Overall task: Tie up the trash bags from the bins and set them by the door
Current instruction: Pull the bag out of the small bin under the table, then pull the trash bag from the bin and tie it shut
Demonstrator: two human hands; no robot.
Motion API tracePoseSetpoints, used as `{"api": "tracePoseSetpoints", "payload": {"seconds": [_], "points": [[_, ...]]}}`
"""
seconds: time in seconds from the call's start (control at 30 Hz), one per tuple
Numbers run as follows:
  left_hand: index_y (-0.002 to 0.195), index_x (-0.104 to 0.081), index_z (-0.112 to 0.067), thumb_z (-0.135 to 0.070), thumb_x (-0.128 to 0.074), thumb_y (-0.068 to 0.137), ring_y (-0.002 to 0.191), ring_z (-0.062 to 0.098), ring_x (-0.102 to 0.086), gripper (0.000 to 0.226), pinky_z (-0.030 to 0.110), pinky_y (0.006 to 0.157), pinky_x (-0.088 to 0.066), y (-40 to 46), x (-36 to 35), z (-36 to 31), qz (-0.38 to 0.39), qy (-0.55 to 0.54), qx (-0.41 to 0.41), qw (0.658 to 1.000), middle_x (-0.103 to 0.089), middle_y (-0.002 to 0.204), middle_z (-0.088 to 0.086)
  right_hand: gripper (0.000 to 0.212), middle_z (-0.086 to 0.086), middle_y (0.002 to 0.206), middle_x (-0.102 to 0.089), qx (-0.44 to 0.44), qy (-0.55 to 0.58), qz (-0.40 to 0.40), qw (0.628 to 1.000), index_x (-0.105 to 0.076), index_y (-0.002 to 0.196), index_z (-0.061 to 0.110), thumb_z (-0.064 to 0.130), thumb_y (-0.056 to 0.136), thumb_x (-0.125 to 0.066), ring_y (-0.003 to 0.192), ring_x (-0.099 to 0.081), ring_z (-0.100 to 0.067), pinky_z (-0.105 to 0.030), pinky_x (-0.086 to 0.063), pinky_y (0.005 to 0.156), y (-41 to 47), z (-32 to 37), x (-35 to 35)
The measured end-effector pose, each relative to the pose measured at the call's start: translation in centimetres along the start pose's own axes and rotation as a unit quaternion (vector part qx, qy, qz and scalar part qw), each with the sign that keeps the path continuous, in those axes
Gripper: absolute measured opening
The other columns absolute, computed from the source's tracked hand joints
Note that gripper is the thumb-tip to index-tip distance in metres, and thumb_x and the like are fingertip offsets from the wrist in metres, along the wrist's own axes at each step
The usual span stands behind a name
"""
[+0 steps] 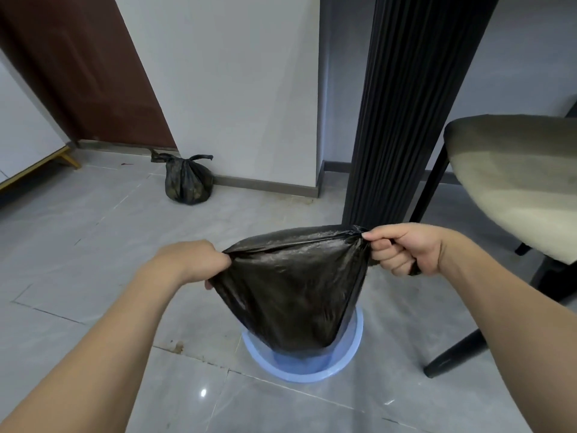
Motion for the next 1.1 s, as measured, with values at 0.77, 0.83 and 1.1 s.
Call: {"api": "tracePoseSetpoints", "payload": {"seconds": [0.77, 0.83, 1.1], "points": [[0.064, -0.028, -0.023, -0.012, -0.053, 0.083, 0.035, 0.006, -0.013, 0.033, 0.021, 0.041, -0.006, -3.0, 5.7, 4.4, -0.240, -0.737, -0.028, 0.631, -0.019, 0.044, -0.011, 0.048, 0.008, 0.044, -0.027, 0.211, 0.002, -0.056, 0.976, -0.035, 0.050, 0.022, 0.037, 0.094, -0.048, 0.032, -0.020, -0.005, -0.018, -0.012, 0.033, 4.2, 12.1, -11.5], [0.062, -0.027, -0.023, -0.019, -0.054, 0.080, 0.035, 0.009, -0.016, 0.032, 0.020, 0.039, -0.010, -3.5, 5.6, 6.4, -0.260, -0.709, 0.017, 0.656, -0.022, 0.043, -0.010, 0.046, 0.007, 0.046, -0.025, 0.205, -0.082, -0.064, 0.973, -0.037, 0.054, 0.022, 0.039, 0.095, -0.048, 0.033, -0.019, -0.005, -0.018, -0.012, 0.033, 6.1, 13.2, -14.3], [0.060, -0.050, -0.014, -0.040, -0.059, 0.066, 0.057, 0.023, -0.047, 0.029, 0.033, 0.056, -0.033, -6.5, -0.8, 14.5, -0.193, -0.453, 0.197, 0.848, -0.048, 0.059, 0.002, 0.031, 0.001, 0.050, -0.026, 0.037, -0.378, -0.077, 0.922, -0.054, 0.068, 0.014, 0.034, 0.092, -0.054, 0.041, -0.020, -0.014, -0.023, -0.015, 0.046, 15.3, 9.2, -22.6]]}}
Point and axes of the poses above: each hand's wrist, its own y-axis towards the middle knuckle, its own x-axis out of the back of the hand, z = x × y, the point moved 2 cm from there along y, towards the middle knuckle
